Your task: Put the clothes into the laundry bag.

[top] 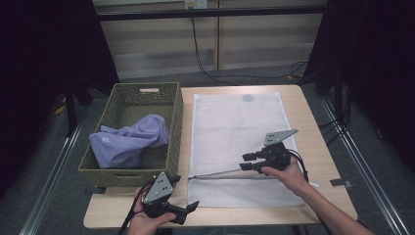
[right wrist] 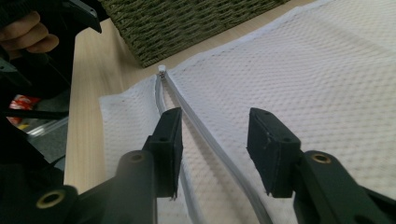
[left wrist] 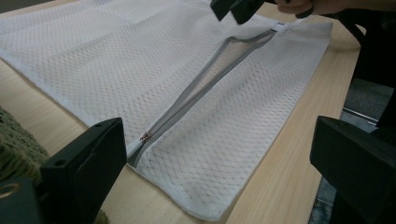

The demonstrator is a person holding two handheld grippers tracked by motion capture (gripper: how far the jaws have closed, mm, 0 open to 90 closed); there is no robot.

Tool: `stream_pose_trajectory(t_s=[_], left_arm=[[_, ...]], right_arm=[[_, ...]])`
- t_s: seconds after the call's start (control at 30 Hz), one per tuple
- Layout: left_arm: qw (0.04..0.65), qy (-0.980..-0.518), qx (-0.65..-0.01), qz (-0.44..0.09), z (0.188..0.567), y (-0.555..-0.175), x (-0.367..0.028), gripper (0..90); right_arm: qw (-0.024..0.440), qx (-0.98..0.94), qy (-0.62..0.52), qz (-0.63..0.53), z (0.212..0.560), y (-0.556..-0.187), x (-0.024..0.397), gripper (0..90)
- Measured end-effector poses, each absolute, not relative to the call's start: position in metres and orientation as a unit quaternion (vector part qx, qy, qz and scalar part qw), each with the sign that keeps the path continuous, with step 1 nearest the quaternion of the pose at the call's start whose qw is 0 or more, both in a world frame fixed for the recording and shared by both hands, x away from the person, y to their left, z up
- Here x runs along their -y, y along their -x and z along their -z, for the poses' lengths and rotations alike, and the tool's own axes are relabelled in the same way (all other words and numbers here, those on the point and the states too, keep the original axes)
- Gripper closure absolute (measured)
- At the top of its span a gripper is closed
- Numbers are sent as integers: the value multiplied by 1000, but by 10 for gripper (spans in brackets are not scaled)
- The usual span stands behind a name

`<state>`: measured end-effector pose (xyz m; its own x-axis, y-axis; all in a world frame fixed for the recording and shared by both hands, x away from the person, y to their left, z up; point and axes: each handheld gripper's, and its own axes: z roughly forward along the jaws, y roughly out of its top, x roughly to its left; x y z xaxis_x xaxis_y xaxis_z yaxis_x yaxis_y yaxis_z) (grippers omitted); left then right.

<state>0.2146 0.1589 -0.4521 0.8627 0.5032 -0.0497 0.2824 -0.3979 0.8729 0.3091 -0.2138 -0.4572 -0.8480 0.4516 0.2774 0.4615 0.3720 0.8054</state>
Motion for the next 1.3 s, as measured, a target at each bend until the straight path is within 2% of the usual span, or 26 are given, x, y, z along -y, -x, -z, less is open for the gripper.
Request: stream_pose_trajectory(t_s=[0.33,0.57,0.7,0.87,1.2,1.3], left_arm=[[498,-826,-239,-111,453,-212,-159,39],[494,-830,-234,-112,452,-213,-159,39],[495,-830,-234,-110,452,-213,-159,39],[493,-831,-232,-109,452,-213,-160,40],[493,-832,-231,-108,452,-213,-159,39],[494,-831,-231,-112,452,-213,-159,40]], right_arm=[[-9,848,282,448,475,-315,209,597],[-6,861,287,421,489,-316,210,517],[-7,867,287,407,496,-318,209,515],[-10,872,286,397,501,-319,208,597],[-13,869,300,393,503,-321,211,854],[-9,868,303,393,504,-323,212,885]])
